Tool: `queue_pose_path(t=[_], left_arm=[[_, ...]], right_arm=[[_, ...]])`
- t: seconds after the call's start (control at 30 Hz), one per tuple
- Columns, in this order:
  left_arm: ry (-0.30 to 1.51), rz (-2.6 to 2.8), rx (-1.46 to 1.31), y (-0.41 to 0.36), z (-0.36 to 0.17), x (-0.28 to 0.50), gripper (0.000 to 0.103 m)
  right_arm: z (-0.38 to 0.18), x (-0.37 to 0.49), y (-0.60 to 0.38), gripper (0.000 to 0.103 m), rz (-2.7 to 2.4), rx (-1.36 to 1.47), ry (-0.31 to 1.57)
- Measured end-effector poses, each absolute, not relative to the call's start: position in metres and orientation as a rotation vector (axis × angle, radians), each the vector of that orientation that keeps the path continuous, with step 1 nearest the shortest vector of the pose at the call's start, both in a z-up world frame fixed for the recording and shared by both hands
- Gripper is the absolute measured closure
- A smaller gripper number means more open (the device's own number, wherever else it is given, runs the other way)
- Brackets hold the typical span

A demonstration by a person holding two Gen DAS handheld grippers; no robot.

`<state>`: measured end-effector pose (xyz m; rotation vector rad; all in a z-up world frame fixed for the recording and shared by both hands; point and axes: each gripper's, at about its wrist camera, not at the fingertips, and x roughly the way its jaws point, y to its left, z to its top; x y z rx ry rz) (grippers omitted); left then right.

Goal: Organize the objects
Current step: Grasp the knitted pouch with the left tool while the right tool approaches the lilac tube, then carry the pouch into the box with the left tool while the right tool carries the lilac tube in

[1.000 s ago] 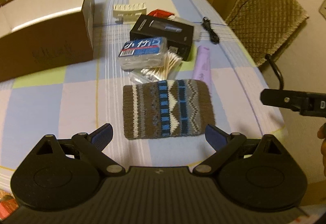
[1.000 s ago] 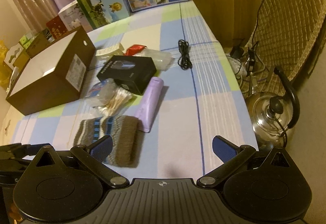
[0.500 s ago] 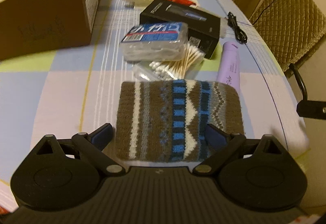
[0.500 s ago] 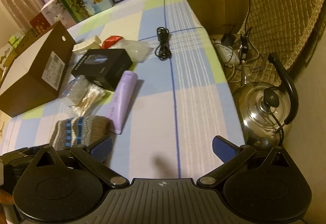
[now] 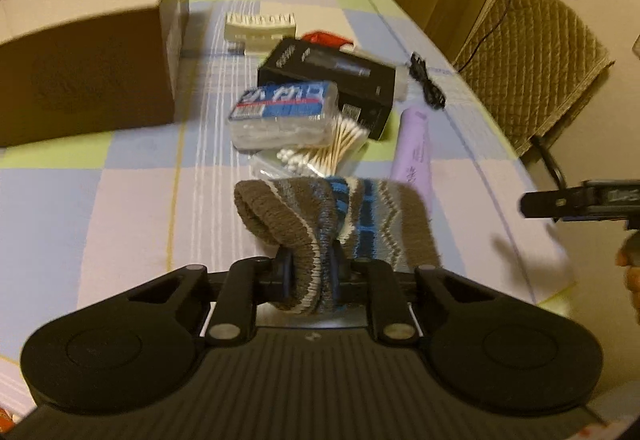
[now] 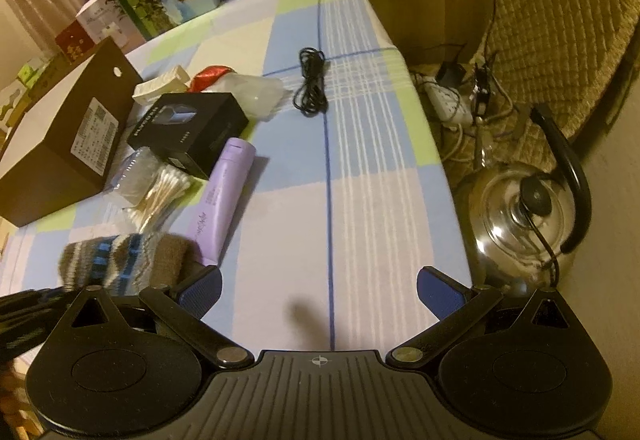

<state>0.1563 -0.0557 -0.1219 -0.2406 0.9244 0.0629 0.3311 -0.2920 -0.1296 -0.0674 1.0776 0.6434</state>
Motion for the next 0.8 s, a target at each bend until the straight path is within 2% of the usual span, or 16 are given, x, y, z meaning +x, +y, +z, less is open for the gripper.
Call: queue_pose_path(t=[0.13, 0.17, 0.2, 0.3, 0.4, 0.57, 0.8], left_arm=[[0.866, 0.093, -0.273, -0.042, -0.095, 0.139, 0.090], [0.847, 0.105, -0.283, -0.036, -0.086, 0.133, 0.090], [0.831, 0.118, -0.287, -0.031, -0.079, 0.129, 0.090], [0.782, 0.177, -0.298, -0.014, -0.057, 0.116, 0.090], [0.733, 0.236, -0.314, 0.006, -0.038, 0.107, 0.090], [0.673, 0.299, -0.325, 0.049, -0.016, 0.098, 0.090], [0.636, 0.329, -0.322, 0.115, 0.001, 0.105, 0.090]], right_arm=[[-0.127, 0.329, -0.278, 0.002, 0.685, -0.068, 1.046], [-0.126, 0.329, -0.274, 0.006, 0.696, -0.067, 1.036], [-0.126, 0.328, -0.269, 0.015, 0.711, -0.066, 1.029], [-0.127, 0.330, -0.252, 0.029, 0.739, -0.050, 1.027], [-0.132, 0.336, -0.235, 0.038, 0.741, -0.032, 1.023], [-0.144, 0.347, -0.208, 0.051, 0.691, -0.024, 1.024], [-0.161, 0.354, -0.179, 0.059, 0.604, -0.039, 1.047]])
